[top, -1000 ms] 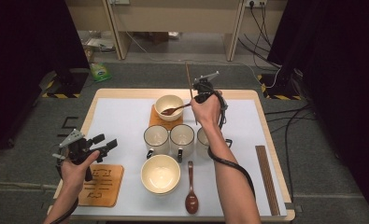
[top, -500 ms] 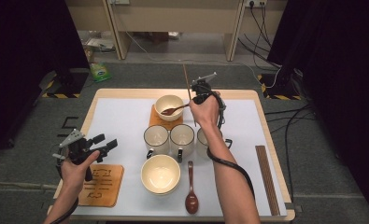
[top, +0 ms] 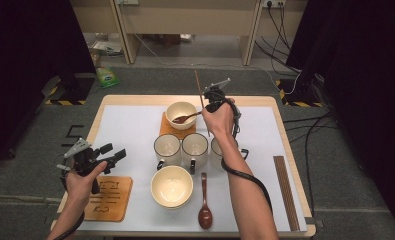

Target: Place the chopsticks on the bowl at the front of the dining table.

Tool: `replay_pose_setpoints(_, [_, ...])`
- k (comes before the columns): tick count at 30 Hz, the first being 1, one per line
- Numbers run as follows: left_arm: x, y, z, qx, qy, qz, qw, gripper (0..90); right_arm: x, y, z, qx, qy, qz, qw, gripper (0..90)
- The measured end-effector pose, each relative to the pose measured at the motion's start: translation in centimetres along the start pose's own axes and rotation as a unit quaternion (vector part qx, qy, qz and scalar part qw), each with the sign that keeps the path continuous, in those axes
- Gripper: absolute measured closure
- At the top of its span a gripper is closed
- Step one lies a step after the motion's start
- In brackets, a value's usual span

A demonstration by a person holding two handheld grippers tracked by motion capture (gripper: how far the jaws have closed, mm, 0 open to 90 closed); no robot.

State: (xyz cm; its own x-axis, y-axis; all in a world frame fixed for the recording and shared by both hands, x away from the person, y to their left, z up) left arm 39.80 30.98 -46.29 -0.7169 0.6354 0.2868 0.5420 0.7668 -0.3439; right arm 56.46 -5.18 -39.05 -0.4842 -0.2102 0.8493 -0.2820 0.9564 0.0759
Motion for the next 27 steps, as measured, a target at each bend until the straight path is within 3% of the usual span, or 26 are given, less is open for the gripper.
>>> replay_pose_setpoints(27, [-0.1,0.0,0.0,0.001,0.000,0.000,1.0000,24.8,-1.3,0.5,0.4,0.008,0.031,-0.007,0.9995,86.0])
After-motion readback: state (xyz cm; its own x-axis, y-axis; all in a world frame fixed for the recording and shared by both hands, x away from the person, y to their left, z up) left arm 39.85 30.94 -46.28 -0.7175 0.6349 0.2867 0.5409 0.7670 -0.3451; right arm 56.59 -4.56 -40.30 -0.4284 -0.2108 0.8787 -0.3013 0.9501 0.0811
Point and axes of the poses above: each handheld gripper's, and its own axes: x roughly backward along the jaws, z roughly out of its underside, y roughly to its left, the point moved 3 cm from there along -x, roughly forward along the jaws, and after that the axes turned 6 degrees about z, right-handed, at the moved point
